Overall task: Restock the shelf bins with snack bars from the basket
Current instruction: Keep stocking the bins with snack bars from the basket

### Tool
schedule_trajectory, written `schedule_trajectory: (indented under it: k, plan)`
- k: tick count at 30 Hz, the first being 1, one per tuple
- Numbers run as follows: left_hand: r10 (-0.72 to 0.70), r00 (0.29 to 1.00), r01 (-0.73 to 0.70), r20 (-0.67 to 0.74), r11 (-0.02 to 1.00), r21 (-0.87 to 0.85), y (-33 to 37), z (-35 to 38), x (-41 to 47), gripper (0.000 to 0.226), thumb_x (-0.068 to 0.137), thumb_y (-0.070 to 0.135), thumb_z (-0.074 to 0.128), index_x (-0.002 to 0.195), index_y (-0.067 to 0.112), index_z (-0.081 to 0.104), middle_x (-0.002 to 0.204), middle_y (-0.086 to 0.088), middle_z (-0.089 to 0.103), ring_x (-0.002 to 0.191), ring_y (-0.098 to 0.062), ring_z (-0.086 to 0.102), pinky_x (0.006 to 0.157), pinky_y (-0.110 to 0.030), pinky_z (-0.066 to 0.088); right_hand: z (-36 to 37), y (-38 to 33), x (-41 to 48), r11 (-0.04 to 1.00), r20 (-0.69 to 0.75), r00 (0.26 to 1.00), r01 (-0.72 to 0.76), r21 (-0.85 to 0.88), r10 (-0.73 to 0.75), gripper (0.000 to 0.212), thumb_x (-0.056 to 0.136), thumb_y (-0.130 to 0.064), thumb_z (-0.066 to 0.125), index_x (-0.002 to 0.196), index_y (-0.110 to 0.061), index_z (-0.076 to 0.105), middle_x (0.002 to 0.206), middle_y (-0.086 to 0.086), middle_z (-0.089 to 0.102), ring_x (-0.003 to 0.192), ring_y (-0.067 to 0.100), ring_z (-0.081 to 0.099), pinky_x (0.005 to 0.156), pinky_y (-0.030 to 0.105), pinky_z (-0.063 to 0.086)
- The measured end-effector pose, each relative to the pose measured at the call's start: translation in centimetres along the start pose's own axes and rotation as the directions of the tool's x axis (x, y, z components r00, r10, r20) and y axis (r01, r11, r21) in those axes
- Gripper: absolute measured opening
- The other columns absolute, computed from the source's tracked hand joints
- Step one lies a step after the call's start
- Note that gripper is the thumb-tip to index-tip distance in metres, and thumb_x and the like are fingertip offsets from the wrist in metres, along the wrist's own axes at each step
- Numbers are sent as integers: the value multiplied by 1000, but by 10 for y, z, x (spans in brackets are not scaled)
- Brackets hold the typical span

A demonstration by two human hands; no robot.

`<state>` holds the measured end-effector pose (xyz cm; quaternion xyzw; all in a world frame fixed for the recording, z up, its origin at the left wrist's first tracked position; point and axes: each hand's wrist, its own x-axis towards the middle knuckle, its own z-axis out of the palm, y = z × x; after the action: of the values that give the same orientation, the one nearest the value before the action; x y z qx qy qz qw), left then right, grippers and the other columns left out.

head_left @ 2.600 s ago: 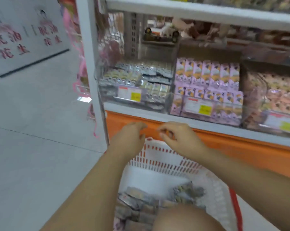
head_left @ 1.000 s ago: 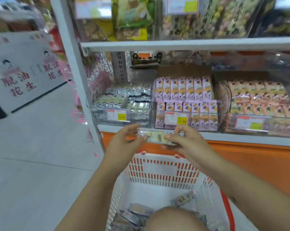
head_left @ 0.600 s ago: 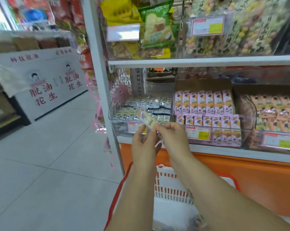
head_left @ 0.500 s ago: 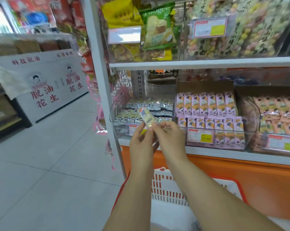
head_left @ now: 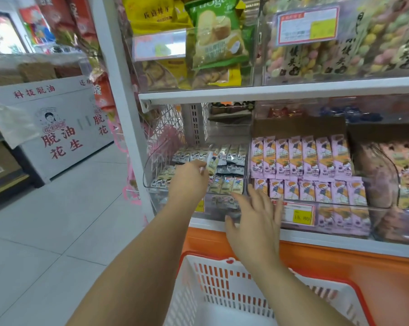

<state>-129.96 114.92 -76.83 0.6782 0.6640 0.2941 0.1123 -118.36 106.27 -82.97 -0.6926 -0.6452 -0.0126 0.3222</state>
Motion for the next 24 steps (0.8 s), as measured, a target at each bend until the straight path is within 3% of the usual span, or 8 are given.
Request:
schedule_trajectory:
  k: [3,6,8,10,12,15,18,24]
  plan:
    - [-30,998,22,47,987,156,1,8,9,26,98,22,44,107,16,68,81,-6,67,58,-21,52,59,-28,46,9,4,0,1000,-71,997,11,-6,-11,53,70,-30,78,121,-27,63,140,5,51,132,28,43,113,42,0]
    - [-40,997,13,65,933,361,8,11,9,29,96,21,41,79,10,61,60,-3,51,58,-23,49,72,-33,49,15,5,2,1000,-111,994,-4,10,5,52,61,-26,83,111,-24,68,129,7,60,123,30,52,111,43,8]
    - [-36,998,9,51,889,457,9,12,8,29,97,27,43,78,12,59,76,-5,59,79,-26,56,95,-41,44,14,4,2,999,-117,993,-6,42,11,50,66,-26,80,114,-24,67,132,7,57,126,29,49,113,44,5]
    - [-6,1000,-7,25,876,482,5,12,9,22,97,24,44,104,14,63,113,-9,59,111,-30,50,103,-44,32,13,4,2,998,-115,993,-6,57,12,48,68,-25,78,114,-25,67,133,7,56,128,28,47,114,44,3]
    - [88,994,-105,58,886,452,0,11,10,41,93,9,46,131,23,54,133,-8,48,125,-31,39,103,-44,31,13,4,2,998,-107,994,-3,62,9,46,67,-26,78,112,-25,68,133,6,57,127,28,47,114,44,2]
    - [232,946,-305,228,876,374,-5,13,13,46,94,5,42,128,32,58,144,3,41,130,-25,36,106,-43,31,13,4,2,998,-115,993,-3,60,10,45,68,-26,77,112,-24,68,134,6,56,128,28,46,114,43,1]
    - [144,919,-283,368,889,360,-11,11,18,34,98,24,39,117,35,65,150,9,34,133,-22,35,110,-47,27,11,3,1,997,-97,995,-16,80,23,44,73,-26,73,116,-24,66,137,6,53,132,27,41,115,45,-1]
    - [99,920,-272,378,858,436,-10,15,1,43,98,39,26,131,32,53,157,5,22,141,-25,21,111,-52,15,5,3,0,997,-57,998,2,74,3,45,76,-28,71,121,-26,64,141,4,49,135,25,38,116,44,-5]
